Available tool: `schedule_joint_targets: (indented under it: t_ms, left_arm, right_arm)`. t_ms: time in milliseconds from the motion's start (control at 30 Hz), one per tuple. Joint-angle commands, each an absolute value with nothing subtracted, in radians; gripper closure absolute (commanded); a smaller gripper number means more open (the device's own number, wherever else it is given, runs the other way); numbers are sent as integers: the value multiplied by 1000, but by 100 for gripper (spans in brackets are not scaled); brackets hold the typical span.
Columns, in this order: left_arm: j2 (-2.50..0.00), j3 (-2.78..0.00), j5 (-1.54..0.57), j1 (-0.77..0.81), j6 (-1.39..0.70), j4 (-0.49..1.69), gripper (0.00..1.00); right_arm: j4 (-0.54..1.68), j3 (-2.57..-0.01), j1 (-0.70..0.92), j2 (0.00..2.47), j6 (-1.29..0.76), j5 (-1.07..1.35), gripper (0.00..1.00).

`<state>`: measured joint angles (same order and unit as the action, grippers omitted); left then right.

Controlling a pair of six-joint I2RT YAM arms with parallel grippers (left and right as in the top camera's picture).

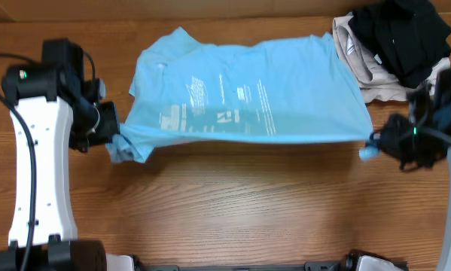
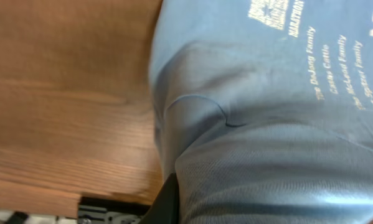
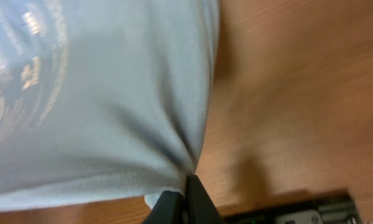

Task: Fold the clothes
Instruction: 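Lower the stretched T-shirt flat onto the table with both grippers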

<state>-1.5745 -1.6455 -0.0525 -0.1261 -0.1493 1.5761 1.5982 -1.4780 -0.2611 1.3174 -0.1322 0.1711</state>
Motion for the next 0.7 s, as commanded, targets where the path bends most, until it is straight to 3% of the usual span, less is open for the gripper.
schedule_joint_targets:
  t_ms: [0,200,667]
  left_arm:
    - [-1491,-1515,-45,-130,-226,1544,96]
    - [-1431,-1342,-46,-130,-278,1486,96]
    - [-1441,-1262,-45,-130,-278,1229,96]
  right_arm:
    - [1586,-1353,-290,1254,-189,116,96]
    - [1571,-1235,-299,1229,-222,150,96]
    - [1468,-1235,-300,1325,-222,147,96]
